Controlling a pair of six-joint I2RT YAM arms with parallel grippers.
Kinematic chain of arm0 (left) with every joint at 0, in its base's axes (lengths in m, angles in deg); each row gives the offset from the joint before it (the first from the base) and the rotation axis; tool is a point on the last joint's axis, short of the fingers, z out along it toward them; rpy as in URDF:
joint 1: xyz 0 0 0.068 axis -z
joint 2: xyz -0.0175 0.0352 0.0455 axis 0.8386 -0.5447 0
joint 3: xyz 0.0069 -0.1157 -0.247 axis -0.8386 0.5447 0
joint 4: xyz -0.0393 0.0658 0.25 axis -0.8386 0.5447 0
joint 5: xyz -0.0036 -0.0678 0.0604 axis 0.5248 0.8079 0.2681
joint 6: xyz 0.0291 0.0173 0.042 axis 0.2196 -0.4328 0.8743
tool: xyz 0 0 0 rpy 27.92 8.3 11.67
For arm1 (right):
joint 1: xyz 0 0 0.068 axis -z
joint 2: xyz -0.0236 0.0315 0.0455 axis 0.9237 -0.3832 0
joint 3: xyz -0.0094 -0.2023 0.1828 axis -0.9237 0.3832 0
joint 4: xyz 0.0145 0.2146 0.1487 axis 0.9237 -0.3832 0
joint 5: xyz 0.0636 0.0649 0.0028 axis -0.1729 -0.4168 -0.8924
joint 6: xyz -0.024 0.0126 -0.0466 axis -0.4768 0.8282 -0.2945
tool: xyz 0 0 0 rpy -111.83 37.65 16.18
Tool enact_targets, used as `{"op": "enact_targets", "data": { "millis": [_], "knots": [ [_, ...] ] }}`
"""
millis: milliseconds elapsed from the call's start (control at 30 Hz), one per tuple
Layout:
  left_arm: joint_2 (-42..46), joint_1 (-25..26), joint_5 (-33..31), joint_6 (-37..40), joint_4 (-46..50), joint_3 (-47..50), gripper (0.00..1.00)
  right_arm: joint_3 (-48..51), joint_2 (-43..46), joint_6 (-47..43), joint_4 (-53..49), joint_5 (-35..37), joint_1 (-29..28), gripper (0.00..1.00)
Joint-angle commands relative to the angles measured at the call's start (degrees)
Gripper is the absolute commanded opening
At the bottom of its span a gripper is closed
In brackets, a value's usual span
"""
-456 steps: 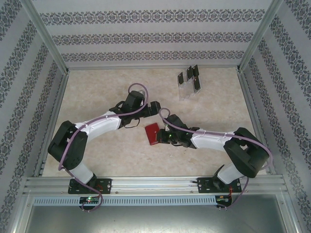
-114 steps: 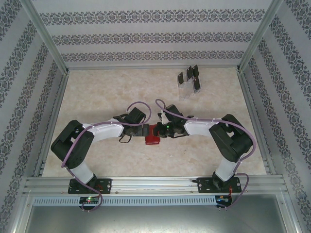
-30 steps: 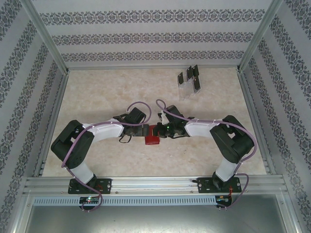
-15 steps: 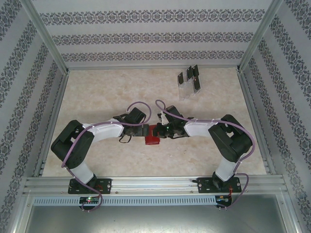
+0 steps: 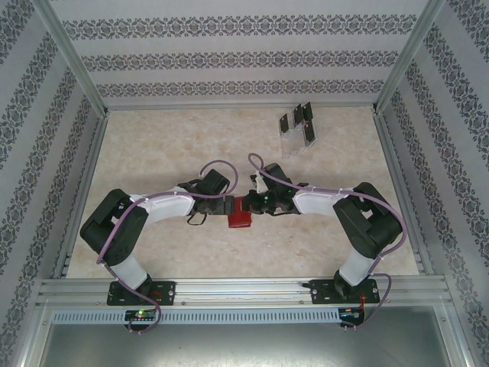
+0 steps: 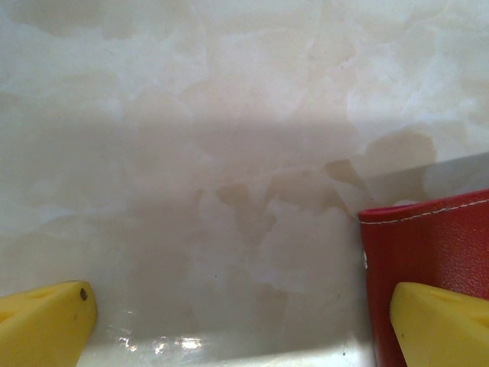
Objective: Put the credit cards into the card holder
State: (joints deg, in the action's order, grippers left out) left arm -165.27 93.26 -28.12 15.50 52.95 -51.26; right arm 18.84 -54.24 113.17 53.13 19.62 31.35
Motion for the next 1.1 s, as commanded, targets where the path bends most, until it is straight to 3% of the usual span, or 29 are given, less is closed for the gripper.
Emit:
{"op": "enact_targets", "data": {
  "millis": [0, 633, 1067],
  "knots": [
    [-3.6, 0.1, 3.2, 0.8, -0.7, 0.7, 1.00, -0.2, -1.4, 0.0, 0.4, -0.1, 0.2, 0.00],
    [-3.8, 0.3, 3.1, 0.8, -0.5, 0.4, 1.00, 2.1, -4.2, 0.3, 2.0, 0.5, 0.1, 0.00],
    [-3.9, 0.4, 3.0, 1.2, 0.5, -0.4, 1.00, 3.5, -6.0, 0.2, -1.5, 4.6, 0.3, 0.00]
  ]
}}
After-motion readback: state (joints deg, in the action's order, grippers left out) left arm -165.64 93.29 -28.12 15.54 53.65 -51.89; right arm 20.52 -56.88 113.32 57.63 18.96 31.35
